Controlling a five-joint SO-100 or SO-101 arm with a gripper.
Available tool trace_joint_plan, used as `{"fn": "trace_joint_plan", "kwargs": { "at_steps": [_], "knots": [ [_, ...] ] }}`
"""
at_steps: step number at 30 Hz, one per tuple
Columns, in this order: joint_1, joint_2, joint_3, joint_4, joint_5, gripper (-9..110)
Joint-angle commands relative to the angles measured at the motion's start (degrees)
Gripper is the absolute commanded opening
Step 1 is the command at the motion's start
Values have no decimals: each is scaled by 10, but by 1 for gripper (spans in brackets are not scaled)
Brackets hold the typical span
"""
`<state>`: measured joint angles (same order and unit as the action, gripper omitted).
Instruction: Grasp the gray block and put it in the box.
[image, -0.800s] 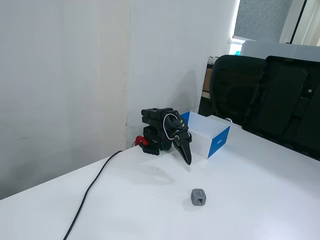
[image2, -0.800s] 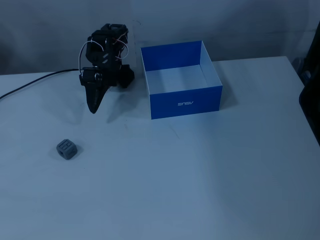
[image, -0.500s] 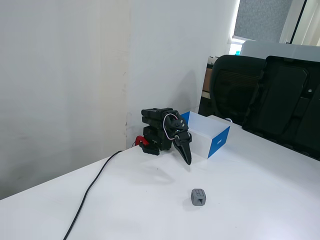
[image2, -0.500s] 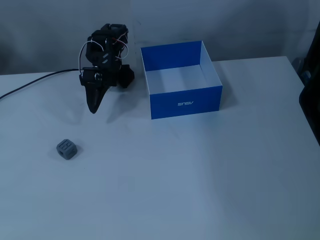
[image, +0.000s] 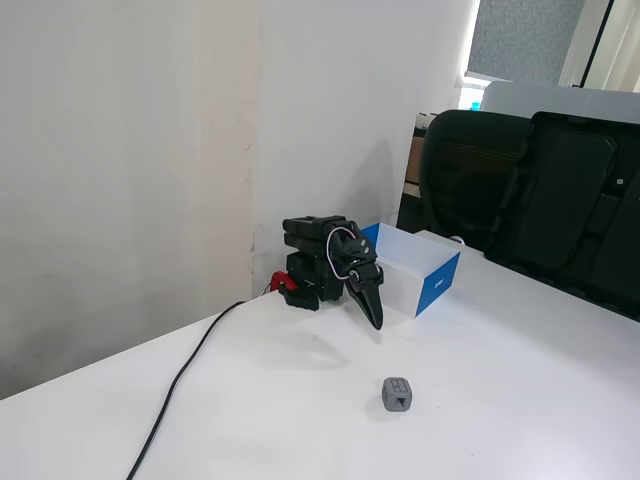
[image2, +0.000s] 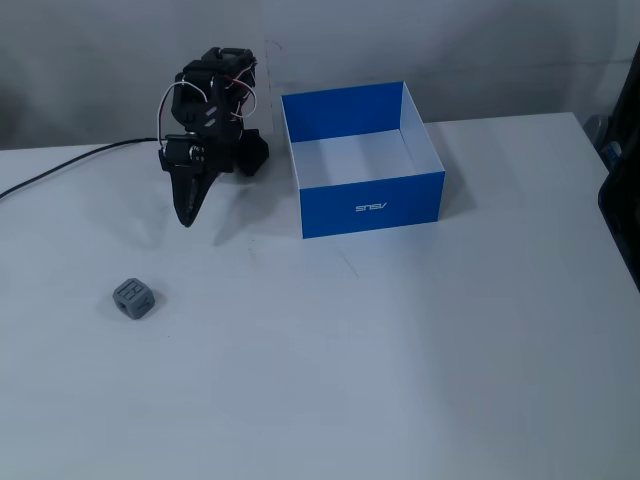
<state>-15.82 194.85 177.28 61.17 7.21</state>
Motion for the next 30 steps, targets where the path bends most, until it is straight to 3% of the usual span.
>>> {"fn": "trace_joint_plan", "kwargs": {
  "at_steps": [1,18,24,30],
  "knots": [
    [-5,-3,37,-14,5,0],
    [-5,-3,37,-19,-6,0],
    [-20,-4,37,-33,-73,0],
    [-83,-3,37,-61,-249,0]
  ]
}}
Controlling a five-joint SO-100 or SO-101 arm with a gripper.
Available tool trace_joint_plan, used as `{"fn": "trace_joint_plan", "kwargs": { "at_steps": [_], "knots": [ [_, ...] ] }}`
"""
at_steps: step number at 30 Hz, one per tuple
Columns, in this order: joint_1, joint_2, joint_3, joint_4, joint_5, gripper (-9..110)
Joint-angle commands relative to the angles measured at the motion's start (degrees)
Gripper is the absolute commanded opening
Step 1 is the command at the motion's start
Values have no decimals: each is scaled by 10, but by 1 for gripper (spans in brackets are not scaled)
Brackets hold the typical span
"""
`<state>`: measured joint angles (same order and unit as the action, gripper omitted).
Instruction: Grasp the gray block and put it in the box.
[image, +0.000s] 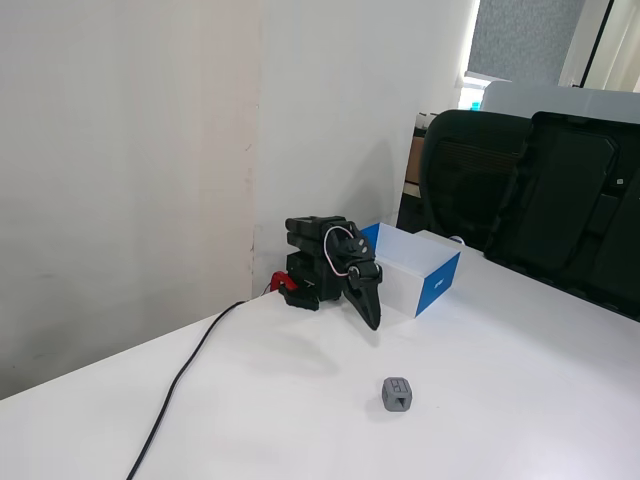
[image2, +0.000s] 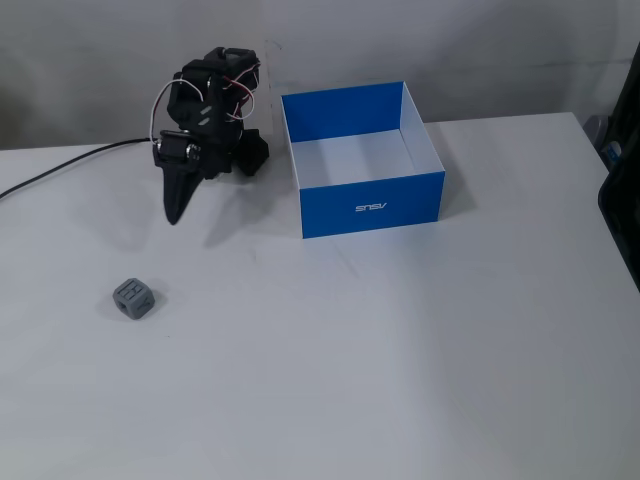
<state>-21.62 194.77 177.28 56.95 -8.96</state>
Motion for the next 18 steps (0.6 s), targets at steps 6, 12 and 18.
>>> {"fn": "trace_joint_plan", "kwargs": {
  "at_steps": [6,12,18],
  "knots": [
    [-26,-2,37,-4,-173,0],
    [-15,-2,7,25,-248,3],
    [5,-2,-34,46,-398,3]
  ]
}}
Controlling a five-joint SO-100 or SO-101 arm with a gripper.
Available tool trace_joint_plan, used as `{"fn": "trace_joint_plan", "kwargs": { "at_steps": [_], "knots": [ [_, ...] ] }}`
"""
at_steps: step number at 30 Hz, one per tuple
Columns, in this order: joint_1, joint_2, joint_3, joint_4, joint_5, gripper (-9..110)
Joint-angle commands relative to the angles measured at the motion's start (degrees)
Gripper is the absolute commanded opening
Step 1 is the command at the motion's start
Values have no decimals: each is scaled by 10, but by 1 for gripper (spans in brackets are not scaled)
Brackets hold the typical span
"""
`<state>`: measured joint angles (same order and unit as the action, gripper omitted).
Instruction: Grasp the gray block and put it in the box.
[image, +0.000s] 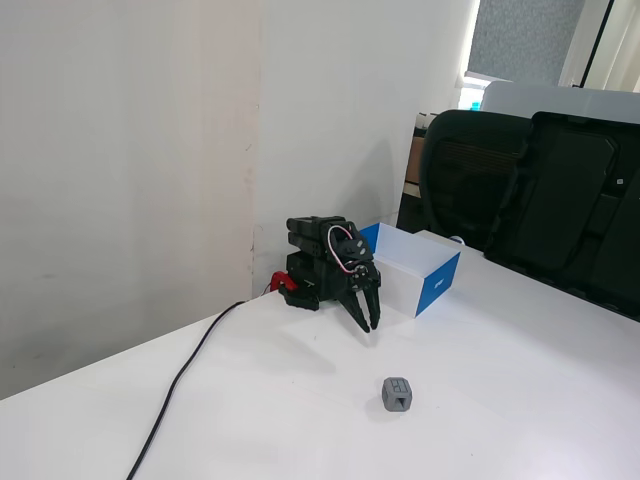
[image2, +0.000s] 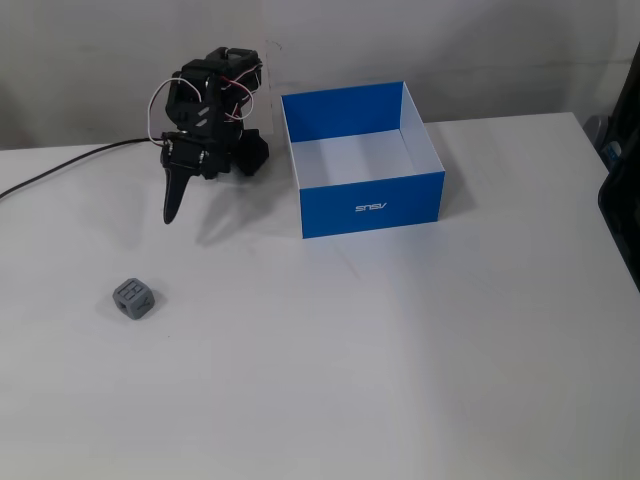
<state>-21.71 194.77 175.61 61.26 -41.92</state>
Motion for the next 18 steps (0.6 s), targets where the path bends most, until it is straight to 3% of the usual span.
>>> {"fn": "trace_joint_plan", "kwargs": {
  "at_steps": [1,5,11,18],
  "knots": [
    [4,-2,-23,2,-95,3],
    [-1,-3,-40,1,-203,6],
    [-18,-3,-42,4,-391,20],
    [-47,-3,-25,-61,-576,31]
  ]
}}
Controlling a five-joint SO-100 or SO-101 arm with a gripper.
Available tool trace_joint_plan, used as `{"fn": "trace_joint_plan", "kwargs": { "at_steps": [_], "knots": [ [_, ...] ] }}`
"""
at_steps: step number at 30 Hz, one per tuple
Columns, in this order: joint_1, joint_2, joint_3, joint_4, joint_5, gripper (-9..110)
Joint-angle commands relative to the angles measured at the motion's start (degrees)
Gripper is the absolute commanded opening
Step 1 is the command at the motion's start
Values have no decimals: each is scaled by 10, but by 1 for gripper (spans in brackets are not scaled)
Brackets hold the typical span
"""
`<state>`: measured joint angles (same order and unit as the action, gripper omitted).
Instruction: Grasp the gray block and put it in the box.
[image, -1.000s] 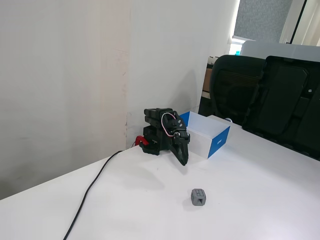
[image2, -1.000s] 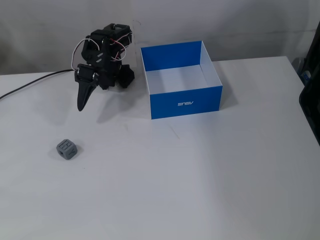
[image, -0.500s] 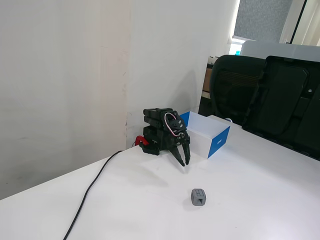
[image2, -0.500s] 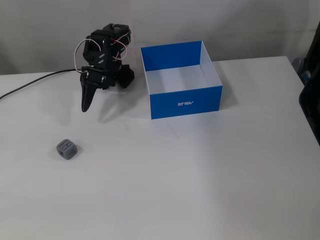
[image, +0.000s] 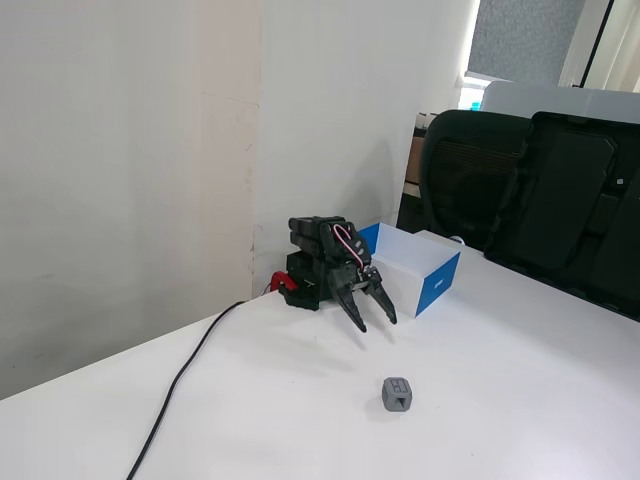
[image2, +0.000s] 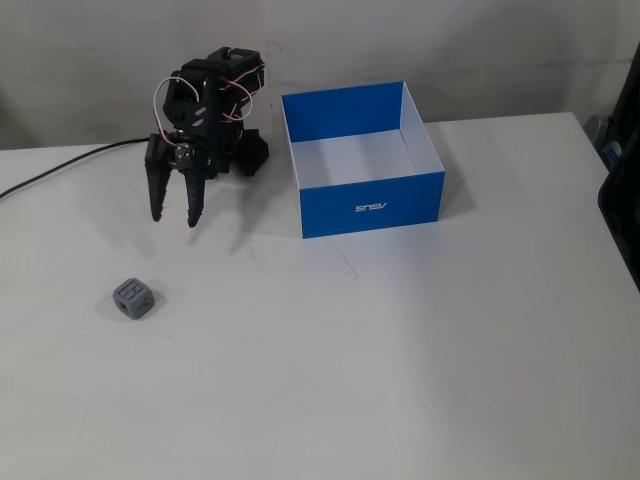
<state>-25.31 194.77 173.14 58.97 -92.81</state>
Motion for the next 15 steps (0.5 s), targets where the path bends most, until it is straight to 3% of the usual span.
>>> {"fn": "trace_joint_plan", "kwargs": {
  "at_steps": [1,7,15],
  "knots": [
    [-15,-3,9,-62,-86,31],
    [-36,-3,51,-143,-192,30],
    [-36,-4,65,-149,-197,30]
  ]
}}
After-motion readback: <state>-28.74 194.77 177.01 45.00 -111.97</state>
